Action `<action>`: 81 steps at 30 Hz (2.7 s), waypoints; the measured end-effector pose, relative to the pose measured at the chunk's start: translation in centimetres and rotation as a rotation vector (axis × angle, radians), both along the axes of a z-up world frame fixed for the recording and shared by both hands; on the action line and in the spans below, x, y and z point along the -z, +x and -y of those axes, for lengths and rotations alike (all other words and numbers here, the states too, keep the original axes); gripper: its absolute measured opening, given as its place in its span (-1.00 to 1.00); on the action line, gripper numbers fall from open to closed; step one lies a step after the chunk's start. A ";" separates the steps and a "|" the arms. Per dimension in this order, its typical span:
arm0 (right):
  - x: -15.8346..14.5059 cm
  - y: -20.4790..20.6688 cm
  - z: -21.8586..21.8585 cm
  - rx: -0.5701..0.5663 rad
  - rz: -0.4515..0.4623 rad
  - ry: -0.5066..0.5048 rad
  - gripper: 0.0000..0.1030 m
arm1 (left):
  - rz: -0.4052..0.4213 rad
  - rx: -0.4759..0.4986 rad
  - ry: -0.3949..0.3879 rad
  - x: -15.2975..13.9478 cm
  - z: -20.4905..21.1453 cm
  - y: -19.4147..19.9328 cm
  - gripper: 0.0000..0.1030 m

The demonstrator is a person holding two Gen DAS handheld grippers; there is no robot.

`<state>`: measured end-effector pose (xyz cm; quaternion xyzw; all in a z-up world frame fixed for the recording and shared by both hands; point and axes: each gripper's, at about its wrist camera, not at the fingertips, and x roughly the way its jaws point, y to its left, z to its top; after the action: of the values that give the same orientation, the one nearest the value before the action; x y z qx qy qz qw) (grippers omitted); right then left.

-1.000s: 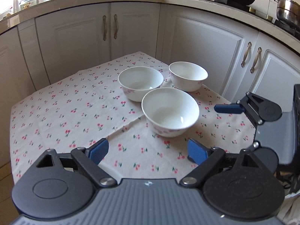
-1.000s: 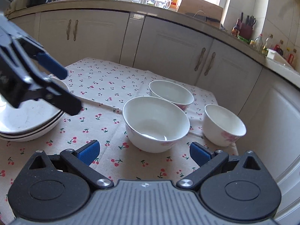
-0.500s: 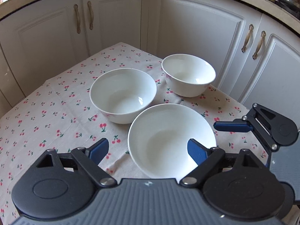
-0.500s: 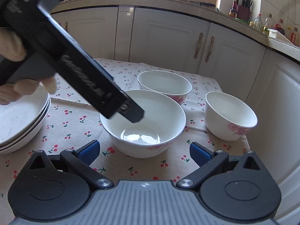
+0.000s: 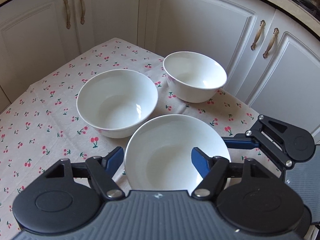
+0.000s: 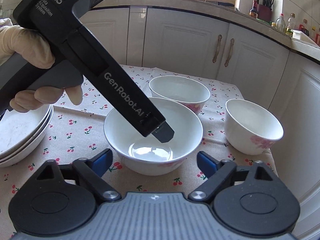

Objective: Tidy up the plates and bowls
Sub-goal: 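Carry the white bowl with the left gripper toward the plate stack, then lower the bowl onto the cloth and open the left gripper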

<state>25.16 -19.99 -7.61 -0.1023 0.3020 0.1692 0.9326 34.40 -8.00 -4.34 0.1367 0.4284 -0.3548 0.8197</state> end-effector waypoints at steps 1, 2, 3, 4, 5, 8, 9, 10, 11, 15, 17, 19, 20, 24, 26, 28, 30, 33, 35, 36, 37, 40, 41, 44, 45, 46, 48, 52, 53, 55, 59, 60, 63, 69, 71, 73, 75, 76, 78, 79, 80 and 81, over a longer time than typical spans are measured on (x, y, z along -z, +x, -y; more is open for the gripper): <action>0.0 0.0 0.0 -0.003 -0.001 0.004 0.71 | -0.002 0.006 -0.001 0.0 0.1 0.0 0.38; 0.0 0.0 0.0 -0.004 -0.001 0.006 0.69 | -0.002 0.011 -0.003 0.0 0.2 0.0 0.38; -0.1 0.0 0.0 -0.004 0.000 0.006 0.69 | -0.002 0.013 -0.006 0.0 0.2 0.0 0.38; -0.1 0.0 0.0 -0.005 0.002 0.005 0.67 | -0.002 0.011 -0.007 0.0 0.3 0.0 0.38; -0.1 -0.1 0.0 -0.006 0.003 0.002 0.66 | -0.004 0.010 -0.006 0.0 0.3 0.0 0.37; -0.3 -0.1 0.0 -0.006 -0.002 0.000 0.65 | -0.014 0.008 -0.017 0.0 0.2 0.0 0.37; -0.3 -0.2 0.0 -0.007 -0.006 0.000 0.65 | -0.017 0.007 -0.019 0.0 0.1 0.0 0.37; -0.4 -0.2 0.0 -0.009 -0.012 0.000 0.65 | -0.018 0.006 -0.020 -0.1 0.1 -0.2 0.37; -0.5 -0.3 0.0 -0.010 -0.017 -0.002 0.65 | -0.017 0.007 -0.017 -0.2 0.2 -0.4 0.37; -1.0 -1.2 -0.1 -0.019 -0.016 -0.021 0.65 | -0.008 0.012 -0.016 -0.7 0.1 -1.5 0.37; -1.4 -1.7 -0.1 -0.027 -0.016 -0.020 0.65 | -0.007 0.008 -0.023 -1.2 -0.1 -2.2 0.37; -1.9 -2.3 0.0 -0.035 -0.019 -0.017 0.65 | -0.006 0.002 -0.031 -1.6 -0.3 -2.9 0.37; -2.2 -2.6 0.0 -0.040 -0.021 -0.017 0.65 | -0.004 0.000 -0.033 -1.8 -0.4 -3.2 0.37; -3.3 -4.0 0.0 -0.063 -0.026 -0.012 0.65 | -0.005 -0.009 -0.036 -2.5 -0.9 -4.9 0.38; -3.6 -4.7 0.0 -0.076 -0.025 -0.007 0.65 | -0.006 -0.014 -0.035 -2.7 -1.1 -5.7 0.38; -3.9 -5.5 -0.1 -0.087 -0.024 -0.008 0.65 | -0.004 -0.016 -0.035 -2.9 -1.4 -6.6 0.38; -4.1 -6.2 -0.2 -0.100 -0.019 -0.009 0.65 | -0.002 -0.023 -0.033 -3.0 -1.6 -7.4 0.38; -4.3 -7.3 -0.4 -0.120 -0.019 -0.012 0.65 | 0.001 -0.036 -0.030 -3.0 -1.9 -8.7 0.38; -4.4 -7.8 -0.4 -0.130 -0.027 -0.009 0.65 | 0.005 -0.039 -0.030 -3.0 -2.2 -9.5 0.38; -4.3 -8.0 -0.4 -0.135 -0.031 -0.007 0.65 | 0.004 -0.042 -0.033 -2.9 -2.3 -9.9 0.38; -4.3 -8.3 -0.4 -0.140 -0.037 -0.001 0.65 | 0.000 -0.045 -0.037 -2.9 -2.5 -10.2 0.38; -4.2 -9.1 -0.2 -0.154 -0.052 0.013 0.65 | -0.004 -0.048 -0.044 -2.7 -2.9 -11.3 0.38; -4.2 -9.3 -0.2 -0.158 -0.057 0.015 0.65 | -0.001 -0.048 -0.042 -2.6 -2.9 -11.6 0.38; -4.0 -10.0 -0.5 -0.166 -0.060 0.009 0.65 | 0.005 -0.052 -0.036 -2.3 -3.2 -12.5 0.38; -3.9 -10.2 -0.6 -0.170 -0.062 0.007 0.65 | 0.001 -0.056 -0.039 -2.2 -3.3 -12.7 0.38; -3.8 -10.3 -0.6 -0.174 -0.066 0.008 0.65 | -0.003 -0.059 -0.040 -2.1 -3.4 -12.8 0.38; -3.6 -10.5 -0.7 -0.180 -0.076 0.010 0.65 | -0.012 -0.064 -0.047 -1.8 -3.7 -13.1 0.38; -3.3 -10.8 -0.7 -0.193 -0.098 0.012 0.65 | -0.018 -0.073 -0.043 -1.3 -3.9 -13.6 0.38; -3.2 -10.7 -0.8 -0.196 -0.101 0.009 0.65 | -0.020 -0.075 -0.041 -1.2 -3.9 -13.6 0.38; -3.0 -10.8 -0.8 -0.200 -0.109 0.005 0.65 | -0.026 -0.077 -0.044 -1.1 -4.0 -13.7 0.38; -2.5 -10.8 -0.8 -0.202 -0.131 0.010 0.65 | -0.031 -0.074 -0.038 -0.9 -3.9 -13.8 0.38; -2.4 -10.9 -0.8 -0.203 -0.134 0.012 0.65 | -0.031 -0.074 -0.035 -0.9 -3.8 -13.8 0.38; -2.0 -10.8 -0.8 -0.207 -0.147 0.009 0.65 | -0.037 -0.075 -0.035 -0.5 -3.9 -14.0 0.38; -1.8 -11.0 -0.9 -0.213 -0.144 0.001 0.66 | -0.034 -0.076 -0.035 -0.2 -3.9 -14.3 0.39; -1.8 -11.0 -0.9 -0.214 -0.142 -0.001 0.66 | -0.032 -0.075 -0.033 -0.2 -3.9 -14.4 0.39; -1.8 -11.1 -1.0 -0.213 -0.142 -0.001 0.66 | -0.029 -0.075 -0.032 -0.2 -3.9 -14.4 0.39; -1.8 -11.1 -1.0 -0.213 -0.142 -0.001 0.66 | -0.028 -0.075 -0.035 -0.2 -3.9 -14.5 0.39; -1.8 -11.1 -1.0 -0.214 -0.142 -0.002 0.66 | -0.028 -0.074 -0.037 -0.2 -3.9 -14.5 0.40; -1.8 -11.0 -1.0 -0.215 -0.142 0.000 0.66 | -0.028 -0.073 -0.037 -0.2 -4.0 -14.6 0.43; -1.8 -11.0 -0.9 -0.216 -0.145 0.004 0.67 | -0.033 -0.076 -0.040 -0.2 -4.0 -14.6 0.43; -1.9 -11.0 -0.9 -0.218 -0.147 0.012 0.68 | -0.037 -0.080 -0.040 -0.2 -4.0 -14.5 0.43; -2.0 -11.0 -0.8 -0.218 -0.143 0.022 0.76 | -0.034 -0.083 -0.042 -0.2 -4.1 -14.5 0.43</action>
<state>14.15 -19.22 -5.61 -0.1121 0.3528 0.2798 0.8858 19.87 -3.89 -4.10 0.0953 0.4401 -0.3316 0.8290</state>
